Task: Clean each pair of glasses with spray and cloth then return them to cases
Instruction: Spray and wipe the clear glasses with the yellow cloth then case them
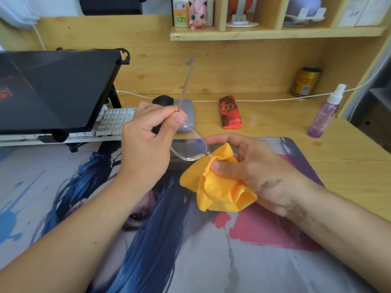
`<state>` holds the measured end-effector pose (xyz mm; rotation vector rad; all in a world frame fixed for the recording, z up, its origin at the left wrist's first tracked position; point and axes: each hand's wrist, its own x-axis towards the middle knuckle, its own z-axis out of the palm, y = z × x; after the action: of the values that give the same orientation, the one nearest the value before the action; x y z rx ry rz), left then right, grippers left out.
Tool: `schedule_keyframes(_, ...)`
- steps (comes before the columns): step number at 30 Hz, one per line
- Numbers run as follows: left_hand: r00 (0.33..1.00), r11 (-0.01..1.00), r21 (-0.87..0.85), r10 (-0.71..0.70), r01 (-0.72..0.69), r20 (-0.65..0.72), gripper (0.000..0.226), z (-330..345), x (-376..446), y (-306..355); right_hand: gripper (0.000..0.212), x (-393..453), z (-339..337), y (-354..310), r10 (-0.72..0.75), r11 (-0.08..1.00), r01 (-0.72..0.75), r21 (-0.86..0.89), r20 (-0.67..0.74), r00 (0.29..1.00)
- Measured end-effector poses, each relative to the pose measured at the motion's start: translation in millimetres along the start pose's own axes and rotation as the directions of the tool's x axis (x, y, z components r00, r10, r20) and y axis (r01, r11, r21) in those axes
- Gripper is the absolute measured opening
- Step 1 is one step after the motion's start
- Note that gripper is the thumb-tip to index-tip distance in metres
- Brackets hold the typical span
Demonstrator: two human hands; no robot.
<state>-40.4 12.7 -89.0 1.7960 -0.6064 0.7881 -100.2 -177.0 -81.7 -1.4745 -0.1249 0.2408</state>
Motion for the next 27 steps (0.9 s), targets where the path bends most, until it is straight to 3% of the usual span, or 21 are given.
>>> schedule_keyframes(4, 0.999, 0.999, -0.002, 0.034, -0.034, -0.007, 0.011, -2, -1, -1, 0.040, 3, -3, -2, 0.046, 0.999, -0.046, 0.015, 0.041, 0.998)
schedule_keyframes(7, 0.996, 0.996, 0.037, 0.087, -0.086, -0.017, 0.012, -2, 0, -4, 0.060, 4, -9, -3, 0.162, 0.983, -0.177, 0.048, 0.223, 0.961)
schedule_keyframes(10, 0.988, 0.984, 0.095, 0.153, -0.151, -0.013, 0.014, 0, -2, 1, 0.063, 1, -3, -2, 0.221, 0.971, -0.241, 0.011, 0.354, 0.909)
schedule_keyframes(14, 0.975, 0.970, 0.097, 0.220, -0.223, 0.039, 0.014, 3, -5, 6, 0.059, 1, -5, -3, 0.226, 0.974, -0.227, -0.028, 0.278, 0.934)
schedule_keyframes(20, 0.992, 0.994, -0.067, 0.095, -0.089, 0.087, 0.012, 0, -3, 3, 0.059, 3, -13, -6, 0.151, 0.988, -0.136, -0.070, 0.311, 0.938)
schedule_keyframes(27, 0.992, 0.993, -0.078, 0.090, -0.083, 0.091, 0.011, 1, -4, 6, 0.060, 1, -9, -8, 0.123, 0.990, -0.095, -0.107, 0.295, 0.947)
